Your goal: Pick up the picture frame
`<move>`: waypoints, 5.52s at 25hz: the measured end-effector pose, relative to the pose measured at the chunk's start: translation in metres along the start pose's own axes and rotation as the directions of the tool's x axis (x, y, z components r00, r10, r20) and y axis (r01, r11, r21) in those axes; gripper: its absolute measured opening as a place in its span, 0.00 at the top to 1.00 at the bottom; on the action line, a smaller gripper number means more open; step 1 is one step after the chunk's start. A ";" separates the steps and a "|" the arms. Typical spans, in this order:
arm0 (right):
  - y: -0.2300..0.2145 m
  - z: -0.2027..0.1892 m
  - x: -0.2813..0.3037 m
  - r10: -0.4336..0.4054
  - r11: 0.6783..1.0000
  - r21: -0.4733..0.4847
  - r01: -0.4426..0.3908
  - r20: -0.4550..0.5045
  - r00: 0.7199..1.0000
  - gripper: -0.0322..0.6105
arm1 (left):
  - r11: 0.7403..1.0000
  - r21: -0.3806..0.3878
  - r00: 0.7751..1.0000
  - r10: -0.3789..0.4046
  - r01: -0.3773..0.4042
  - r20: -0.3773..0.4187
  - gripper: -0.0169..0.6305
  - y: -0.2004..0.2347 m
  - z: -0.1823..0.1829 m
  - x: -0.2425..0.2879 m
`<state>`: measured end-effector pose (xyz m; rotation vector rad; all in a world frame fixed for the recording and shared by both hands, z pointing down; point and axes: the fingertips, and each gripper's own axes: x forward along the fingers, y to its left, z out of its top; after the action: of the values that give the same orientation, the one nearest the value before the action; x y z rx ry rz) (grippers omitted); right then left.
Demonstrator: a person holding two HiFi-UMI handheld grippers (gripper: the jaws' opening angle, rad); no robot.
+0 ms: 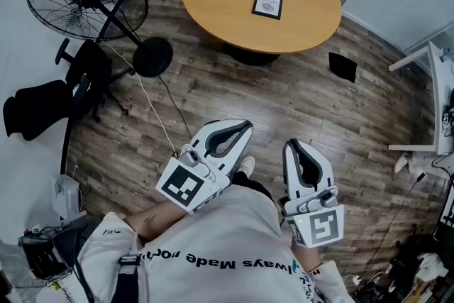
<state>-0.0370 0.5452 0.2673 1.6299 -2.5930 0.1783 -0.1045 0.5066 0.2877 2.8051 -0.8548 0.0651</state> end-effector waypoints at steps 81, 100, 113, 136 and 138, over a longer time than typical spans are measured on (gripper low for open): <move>-0.199 0.033 0.152 -0.018 0.998 -0.062 0.020 0.040 0.999 0.88 | 1.000 0.028 0.999 0.013 -0.014 0.043 0.93 0.114 0.058 0.205; -0.235 0.028 0.178 0.021 0.998 -0.051 -0.020 0.030 0.999 0.88 | 0.999 0.021 0.998 0.047 -0.048 0.036 0.93 0.135 0.056 0.241; -0.246 0.034 0.230 0.025 0.997 -0.076 -0.023 0.024 0.999 0.88 | 0.999 0.016 0.998 0.043 -0.044 0.050 0.93 0.182 0.066 0.261; -0.297 0.067 0.368 0.013 0.995 -0.098 -0.010 0.025 1.000 0.88 | 0.999 0.013 0.997 0.028 -0.029 0.077 0.93 0.309 0.109 0.335; -0.301 0.069 0.384 0.013 0.995 -0.097 -0.011 0.023 1.000 0.88 | 1.000 0.010 0.997 0.027 -0.028 0.076 0.93 0.323 0.113 0.341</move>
<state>0.0677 0.0642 0.2640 1.5937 -2.5846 0.0335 -0.0024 0.0348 0.2722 2.8225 -0.9125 -0.0324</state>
